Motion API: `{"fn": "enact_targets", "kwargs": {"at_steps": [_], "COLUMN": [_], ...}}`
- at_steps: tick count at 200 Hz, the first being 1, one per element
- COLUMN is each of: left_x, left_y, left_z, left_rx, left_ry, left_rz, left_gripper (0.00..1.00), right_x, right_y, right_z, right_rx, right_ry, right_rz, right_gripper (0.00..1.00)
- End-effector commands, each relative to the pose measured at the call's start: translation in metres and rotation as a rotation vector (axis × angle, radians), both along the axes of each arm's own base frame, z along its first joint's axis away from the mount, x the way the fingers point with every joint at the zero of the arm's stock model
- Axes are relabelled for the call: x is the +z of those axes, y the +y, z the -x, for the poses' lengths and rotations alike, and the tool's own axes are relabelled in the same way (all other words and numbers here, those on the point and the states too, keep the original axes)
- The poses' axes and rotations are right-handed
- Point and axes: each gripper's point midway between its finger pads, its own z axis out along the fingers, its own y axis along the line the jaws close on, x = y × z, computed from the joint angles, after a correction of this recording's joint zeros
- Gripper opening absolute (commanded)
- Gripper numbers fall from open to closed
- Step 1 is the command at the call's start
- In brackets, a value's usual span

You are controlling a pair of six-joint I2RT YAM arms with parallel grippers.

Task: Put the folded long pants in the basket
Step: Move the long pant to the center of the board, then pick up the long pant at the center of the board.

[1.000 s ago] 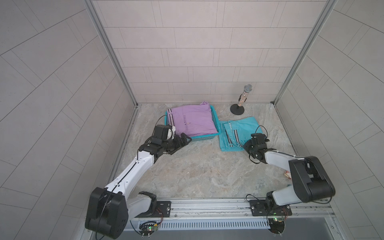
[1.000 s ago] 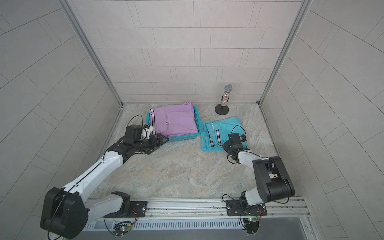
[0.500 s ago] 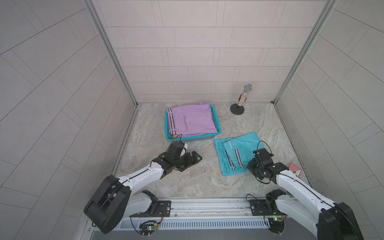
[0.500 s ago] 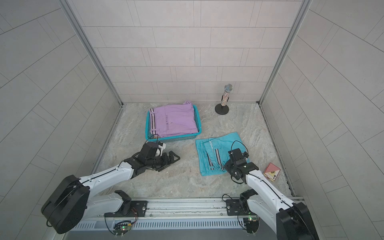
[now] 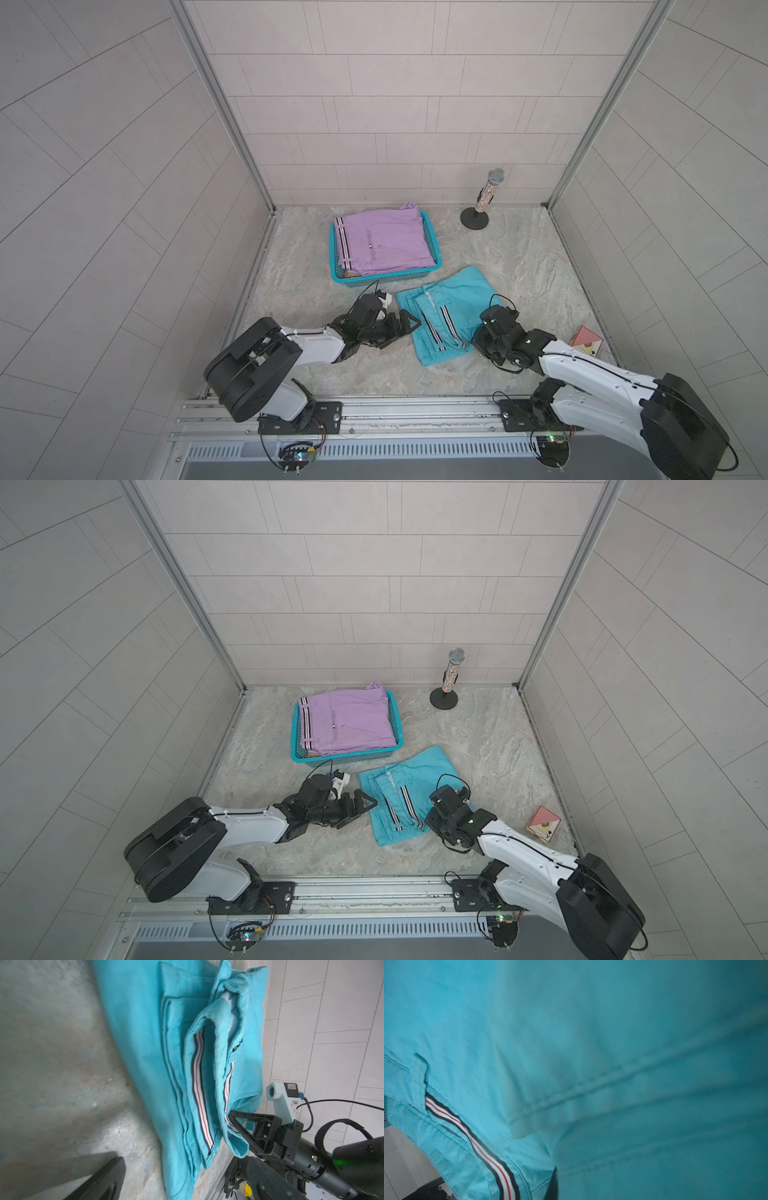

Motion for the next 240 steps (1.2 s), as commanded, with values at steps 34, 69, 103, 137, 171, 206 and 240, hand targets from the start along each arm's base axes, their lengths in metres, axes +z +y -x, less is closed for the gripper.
{"fn": "enact_targets", "kwargs": {"at_steps": [34, 69, 103, 137, 171, 206, 240], "left_x": [-0.054, -0.061, -0.06, -0.058, -0.047, -0.025, -0.001], "left_y": [0.017, 0.013, 0.011, 0.023, 0.042, 0.059, 0.07], "left_z": [0.012, 0.009, 0.005, -0.001, -0.003, 0.003, 0.003], "left_rx": [0.035, 0.027, 0.006, 0.006, -0.019, -0.078, -0.091], "left_ry": [0.124, 0.134, 0.126, 0.128, 0.129, 0.118, 0.084], "left_rz": [-0.124, -0.131, -0.149, -0.168, -0.197, -0.274, -0.289], "left_gripper": [0.94, 0.76, 0.45, 0.05, 0.0, 0.0, 0.0], "right_x": [-0.02, -0.017, -0.012, 0.022, 0.073, 0.108, 0.09], "right_y": [0.015, 0.035, 0.052, 0.054, 0.024, -0.002, 0.004], "right_z": [0.037, 0.045, 0.052, 0.047, 0.038, 0.025, 0.011], "right_rx": [0.108, 0.179, 0.248, 0.343, 0.405, 0.382, 0.383], "right_ry": [0.125, 0.096, 0.053, -0.08, -0.263, -0.401, -0.35], "right_rz": [0.011, -0.063, -0.133, -0.139, 0.012, 0.112, 0.087], "right_gripper": [0.0, 0.0, 0.17, 0.34, 0.52, 0.65, 0.66]}}
